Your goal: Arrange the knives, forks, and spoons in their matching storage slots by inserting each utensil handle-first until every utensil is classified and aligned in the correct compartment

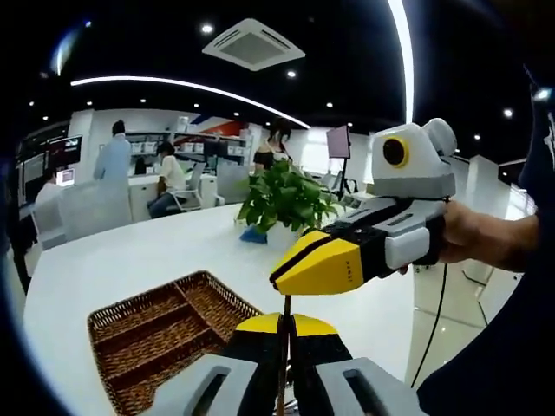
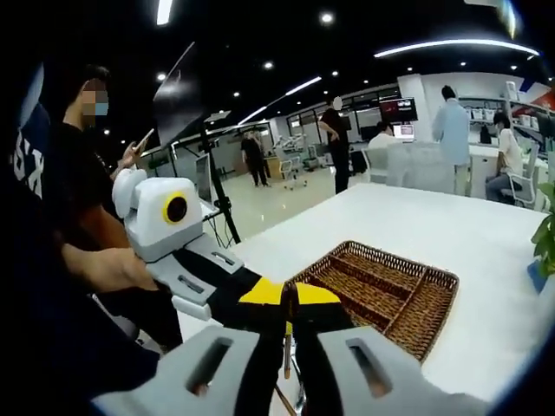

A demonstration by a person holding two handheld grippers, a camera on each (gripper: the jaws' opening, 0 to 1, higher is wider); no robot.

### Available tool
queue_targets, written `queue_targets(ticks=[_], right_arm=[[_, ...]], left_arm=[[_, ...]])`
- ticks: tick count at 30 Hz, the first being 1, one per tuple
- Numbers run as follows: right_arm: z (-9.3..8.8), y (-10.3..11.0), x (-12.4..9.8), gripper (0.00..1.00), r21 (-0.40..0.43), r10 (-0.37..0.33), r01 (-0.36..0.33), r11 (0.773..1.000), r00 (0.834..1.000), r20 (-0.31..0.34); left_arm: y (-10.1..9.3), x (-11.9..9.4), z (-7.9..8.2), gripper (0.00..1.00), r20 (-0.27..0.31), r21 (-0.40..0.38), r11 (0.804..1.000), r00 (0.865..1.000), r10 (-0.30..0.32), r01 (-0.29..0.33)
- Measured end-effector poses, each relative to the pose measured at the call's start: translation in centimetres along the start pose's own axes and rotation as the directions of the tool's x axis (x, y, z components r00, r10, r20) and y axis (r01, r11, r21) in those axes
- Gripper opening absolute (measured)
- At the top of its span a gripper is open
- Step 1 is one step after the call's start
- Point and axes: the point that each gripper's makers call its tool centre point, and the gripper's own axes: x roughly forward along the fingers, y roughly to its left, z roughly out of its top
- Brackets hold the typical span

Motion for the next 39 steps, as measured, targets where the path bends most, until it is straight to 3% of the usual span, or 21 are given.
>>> queue_targets(ticks=[11,15,17,20,25,30,39], right_arm=[[0.4,0.0,-1.7,0.00,-0.027,-0.043,0.043,0.999,0.999,0.021],[0.4,-0.2,-2.0,0.00,-0.033,-0.056,0.057,0.998,0.998,0.028],[0.6,-0.7,-2.2,0.00,-0.052,-0.084,0.086,0.995,0.996,0.033],[0.9,-1.3,-2.3,0.00,-0.046,-0.100,0.102,0.994,0.994,0.044],[1.1,-3.0,-2.2,0.00,-0.055,-0.131,0.133,0.990,0.991,0.041],[1.6,-4.9,-1.4,0.00,-0.072,-0.143,0.145,0.987,0.989,0.034],[2.8,-9.1,0.4,0.00,-0.129,-0.167,0.169,0.977,0.986,0.025]], left_arm=[[-1.4,0.5,0.9,0.02,0.020,-0.047,0.997,0.998,-0.062,0.062],[-1.6,0.7,1.0,0.03,0.005,-0.012,0.998,0.998,-0.066,0.066],[-1.3,0.7,0.3,0.06,-0.037,0.056,0.997,0.998,-0.041,0.043],[-0.7,0.3,-0.9,0.12,-0.078,0.095,0.995,0.997,-0.005,0.012],[0.3,-1.6,-2.2,0.16,-0.092,0.039,0.999,0.996,0.019,-0.016],[2.1,-4.2,-4.1,0.19,-0.126,0.011,0.994,0.986,0.112,-0.111],[4.3,-7.7,-5.5,0.22,-0.128,-0.056,0.975,0.970,0.205,-0.214]])
